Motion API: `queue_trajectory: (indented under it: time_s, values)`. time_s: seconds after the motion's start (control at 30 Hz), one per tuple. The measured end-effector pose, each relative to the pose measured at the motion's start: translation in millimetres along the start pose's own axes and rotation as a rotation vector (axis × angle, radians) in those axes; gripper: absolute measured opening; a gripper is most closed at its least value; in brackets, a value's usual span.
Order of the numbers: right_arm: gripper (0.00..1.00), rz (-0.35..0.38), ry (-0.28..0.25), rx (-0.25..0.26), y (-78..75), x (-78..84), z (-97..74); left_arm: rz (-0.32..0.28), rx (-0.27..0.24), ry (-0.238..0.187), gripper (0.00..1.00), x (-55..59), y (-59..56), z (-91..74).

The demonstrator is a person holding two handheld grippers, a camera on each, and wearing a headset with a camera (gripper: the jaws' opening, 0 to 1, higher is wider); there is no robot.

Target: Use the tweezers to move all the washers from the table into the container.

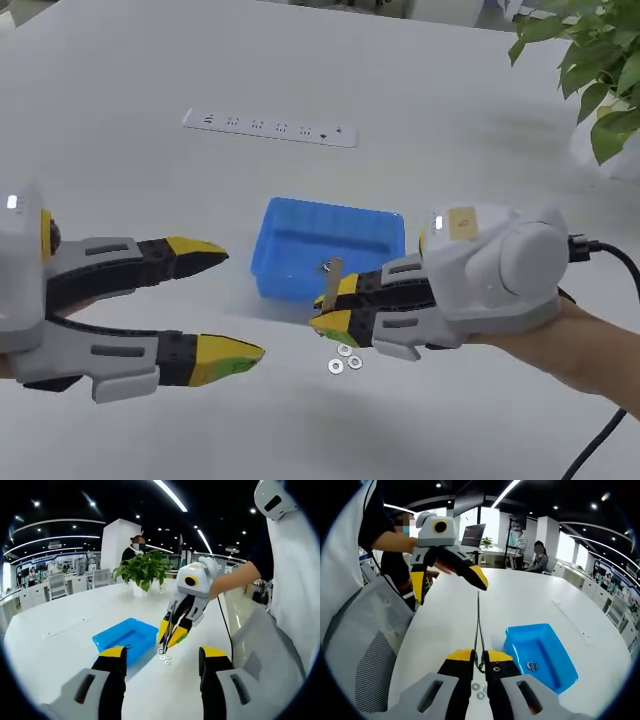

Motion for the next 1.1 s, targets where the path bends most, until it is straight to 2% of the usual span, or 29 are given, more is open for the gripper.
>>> queue_trajectory:
  time_s: [0.23,0.43,0.57,0.77,0.97,1.1]
  values:
    - [0.09,-0.013,-0.009,0.016,-5.3,-11.0,-8.3,-0.023,-0.024,-0.042,0.78,-1.9,-3.8,-3.8]
    - [0.09,-0.025,-0.022,0.041,-18.7,-22.6,-11.6,-0.043,-0.044,-0.060,0.87,0.3,-4.3,-5.7]
    - [0.09,-0.024,-0.041,0.070,-36.4,-31.3,-13.8,-0.047,-0.058,-0.050,0.93,3.7,-3.7,-7.1]
    - [0.09,-0.018,-0.052,0.108,-62.9,-38.3,-9.3,-0.060,-0.076,-0.067,0.99,5.7,-1.2,-9.1]
    - [0.09,-0.009,-0.039,0.122,-81.8,-31.6,4.7,-0.080,-0.091,-0.069,0.99,12.0,2.5,-10.5]
    - [0.09,-0.010,-0.017,0.125,-90.5,-19.1,18.2,-0.094,-0.105,-0.063,0.99,15.9,5.0,-11.4]
Point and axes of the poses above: the centre of the closed fingertips' face, and the gripper's own axes: z roughly forward along the fingers, y roughly to its left, x roughly out of its underside, the point moved 3 cm from there along -z, roughly backward along the fingers, and after that the axes turned 7 degrees about x, right-handed, at the moved point
